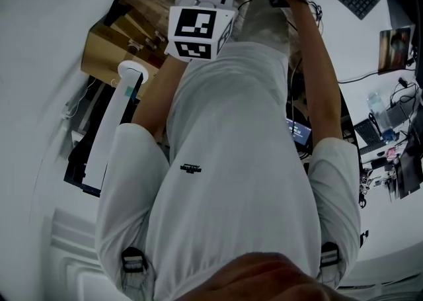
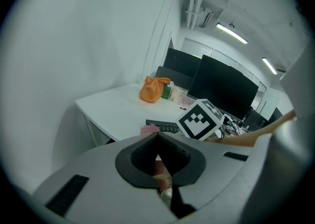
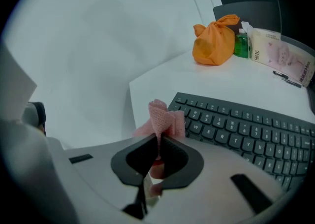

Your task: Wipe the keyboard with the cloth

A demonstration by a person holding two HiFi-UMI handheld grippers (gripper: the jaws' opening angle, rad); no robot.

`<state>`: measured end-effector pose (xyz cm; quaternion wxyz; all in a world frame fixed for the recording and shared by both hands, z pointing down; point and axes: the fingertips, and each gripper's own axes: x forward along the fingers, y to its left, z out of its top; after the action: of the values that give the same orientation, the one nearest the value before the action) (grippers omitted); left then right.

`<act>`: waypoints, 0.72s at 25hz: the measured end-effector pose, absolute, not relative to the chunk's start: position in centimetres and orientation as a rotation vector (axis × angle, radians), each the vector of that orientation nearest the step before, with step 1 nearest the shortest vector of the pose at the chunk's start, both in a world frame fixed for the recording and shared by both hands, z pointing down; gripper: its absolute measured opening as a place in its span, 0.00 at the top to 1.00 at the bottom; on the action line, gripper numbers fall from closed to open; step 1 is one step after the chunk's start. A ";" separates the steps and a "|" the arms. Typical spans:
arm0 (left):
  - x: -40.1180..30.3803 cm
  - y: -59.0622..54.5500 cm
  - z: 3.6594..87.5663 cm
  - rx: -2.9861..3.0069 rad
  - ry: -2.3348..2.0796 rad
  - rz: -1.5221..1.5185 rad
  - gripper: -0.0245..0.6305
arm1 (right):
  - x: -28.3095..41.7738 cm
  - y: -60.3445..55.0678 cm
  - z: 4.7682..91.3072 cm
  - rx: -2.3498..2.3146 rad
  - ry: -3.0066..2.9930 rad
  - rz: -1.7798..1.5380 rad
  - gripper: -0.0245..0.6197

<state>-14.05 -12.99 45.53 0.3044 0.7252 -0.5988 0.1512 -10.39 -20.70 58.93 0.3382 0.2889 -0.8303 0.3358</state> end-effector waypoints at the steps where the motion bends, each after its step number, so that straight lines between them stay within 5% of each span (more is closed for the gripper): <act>1: -14.0 -12.9 45.6 1.927 -1.579 0.404 0.94 | -10.2 -20.7 59.0 0.762 -2.162 0.879 0.92; 18: -9.9 -13.9 45.9 2.043 -1.456 0.458 0.94 | -3.2 -20.8 59.5 0.951 -2.100 0.924 0.92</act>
<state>-9.89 -13.95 45.87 0.2915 0.7663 -0.5462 0.1718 -3.17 -20.79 59.49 0.3231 0.3625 -0.8002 0.3520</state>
